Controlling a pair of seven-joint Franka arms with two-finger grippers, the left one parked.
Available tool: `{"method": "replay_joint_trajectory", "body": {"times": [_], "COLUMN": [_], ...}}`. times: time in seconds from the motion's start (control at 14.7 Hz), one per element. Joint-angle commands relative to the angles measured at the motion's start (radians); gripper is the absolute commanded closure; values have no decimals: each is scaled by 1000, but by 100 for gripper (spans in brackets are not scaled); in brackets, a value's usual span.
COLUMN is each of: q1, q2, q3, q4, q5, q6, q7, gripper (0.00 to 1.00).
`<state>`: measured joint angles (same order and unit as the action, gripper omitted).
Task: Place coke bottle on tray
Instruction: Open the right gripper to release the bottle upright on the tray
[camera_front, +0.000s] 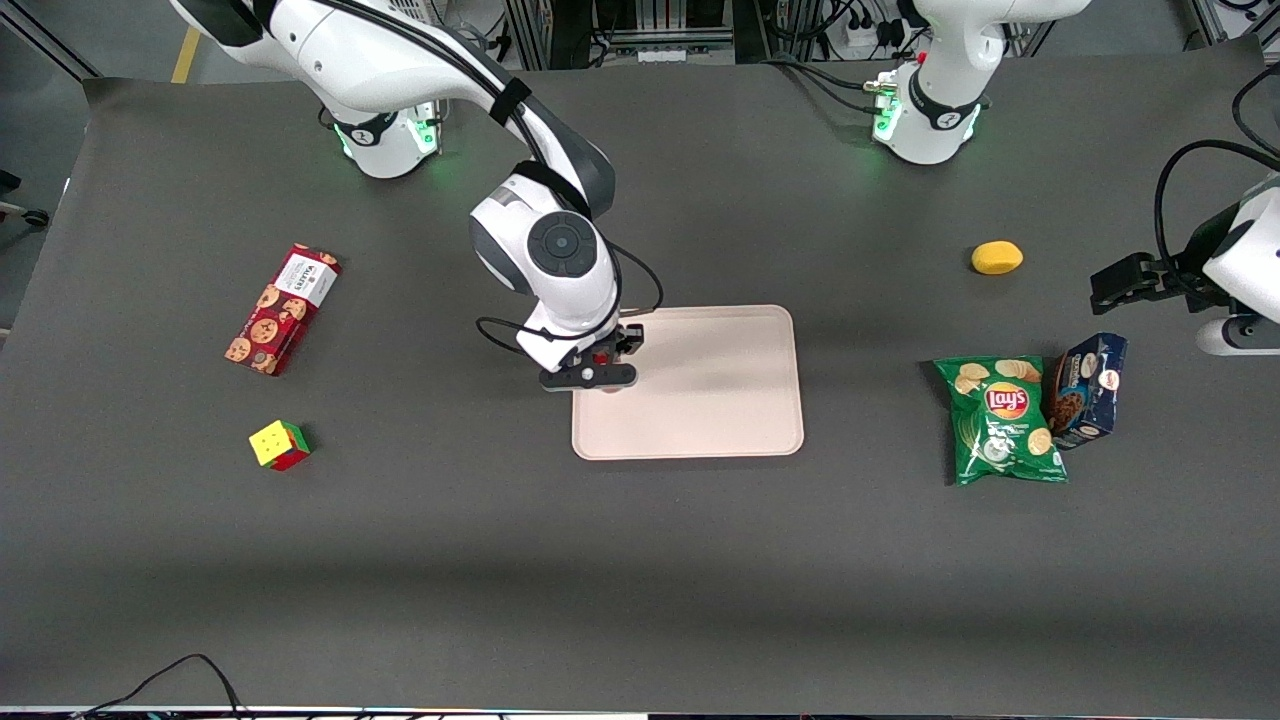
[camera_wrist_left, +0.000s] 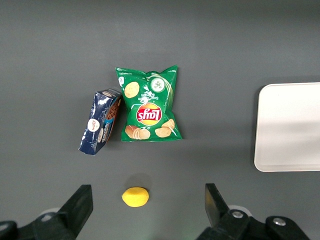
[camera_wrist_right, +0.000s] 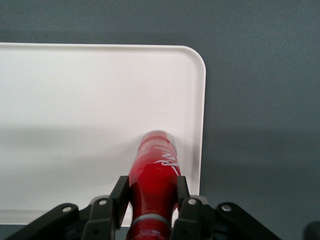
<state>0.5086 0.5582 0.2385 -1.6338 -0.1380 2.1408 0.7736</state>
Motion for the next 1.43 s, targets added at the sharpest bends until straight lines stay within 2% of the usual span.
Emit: {"method": "replay_joint_trajectory", "body": {"times": [0.0, 0.07, 0.14, 0.75, 1.16, 1.3, 1.36], "q1": [-13, -15, -15, -15, -15, -25, -33], "q2": [26, 26, 26, 22, -41, -133, -179], "q3": [2, 1, 1, 2, 7, 8, 8], "q4": [34, 32, 32, 38, 58, 80, 107], "q5": [-11, -12, -14, -11, -9, -9, -5], "q6": [2, 2, 2, 1, -10, -105, -190], "q7": [4, -2, -7, -5, -10, -36, -106], "gripper": [40, 17, 0, 0, 0, 0, 0]}}
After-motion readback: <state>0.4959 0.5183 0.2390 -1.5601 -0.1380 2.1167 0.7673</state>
